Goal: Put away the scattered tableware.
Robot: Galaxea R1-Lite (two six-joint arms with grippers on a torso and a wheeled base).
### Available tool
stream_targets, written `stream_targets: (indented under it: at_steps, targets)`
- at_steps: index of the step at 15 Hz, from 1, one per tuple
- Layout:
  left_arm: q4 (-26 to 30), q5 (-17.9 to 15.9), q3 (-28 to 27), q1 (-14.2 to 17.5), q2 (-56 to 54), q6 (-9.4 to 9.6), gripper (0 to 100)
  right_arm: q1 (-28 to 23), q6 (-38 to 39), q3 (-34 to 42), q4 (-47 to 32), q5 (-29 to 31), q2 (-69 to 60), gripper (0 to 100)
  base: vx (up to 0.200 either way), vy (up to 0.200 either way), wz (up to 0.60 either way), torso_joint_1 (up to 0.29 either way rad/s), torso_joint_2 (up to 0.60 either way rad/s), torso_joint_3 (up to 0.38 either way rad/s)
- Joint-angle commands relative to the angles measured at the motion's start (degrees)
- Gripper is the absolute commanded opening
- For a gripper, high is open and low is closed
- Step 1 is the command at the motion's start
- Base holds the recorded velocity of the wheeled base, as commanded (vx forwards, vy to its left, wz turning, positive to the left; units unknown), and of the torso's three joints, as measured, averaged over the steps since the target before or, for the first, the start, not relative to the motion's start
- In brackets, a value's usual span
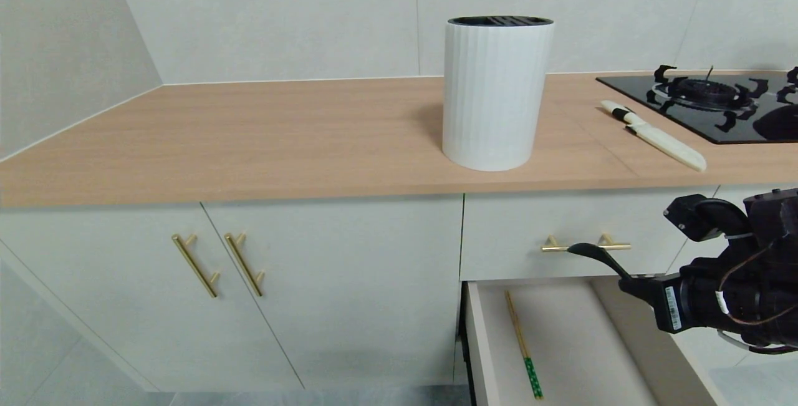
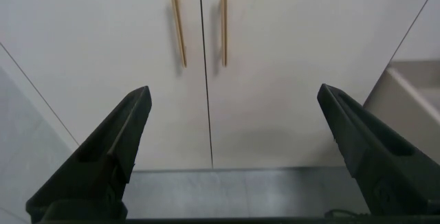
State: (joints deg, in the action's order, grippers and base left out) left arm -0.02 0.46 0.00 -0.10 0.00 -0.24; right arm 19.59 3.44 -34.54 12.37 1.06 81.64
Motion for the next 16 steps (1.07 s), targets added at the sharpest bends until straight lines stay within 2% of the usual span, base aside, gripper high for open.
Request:
stream_targets:
  at_steps: [1, 8, 16]
  targets:
    - [-0.06, 0.06, 0.0, 0.01, 0.09, -0.02, 100, 0.01, -0.01, -0.01, 0.02, -0.01, 0.89, 0, 0.0, 0.0, 0.0, -0.168, 0.46, 0.295]
    - [-0.06, -0.02, 0.0, 0.01, 0.09, -0.02, 100, 0.01, -0.01, 0.17, 0.02, -0.01, 1.15, 0, 0.0, 0.0, 0.0, -0.115, 0.4, 0.282]
    - [-0.06, 0.06, 0.0, 0.01, 0.09, -0.02, 100, -0.08, -0.01, -0.01, 0.11, 0.43, 5.37, 0, 0.0, 0.0, 0.0, -0.007, 0.02, 0.013]
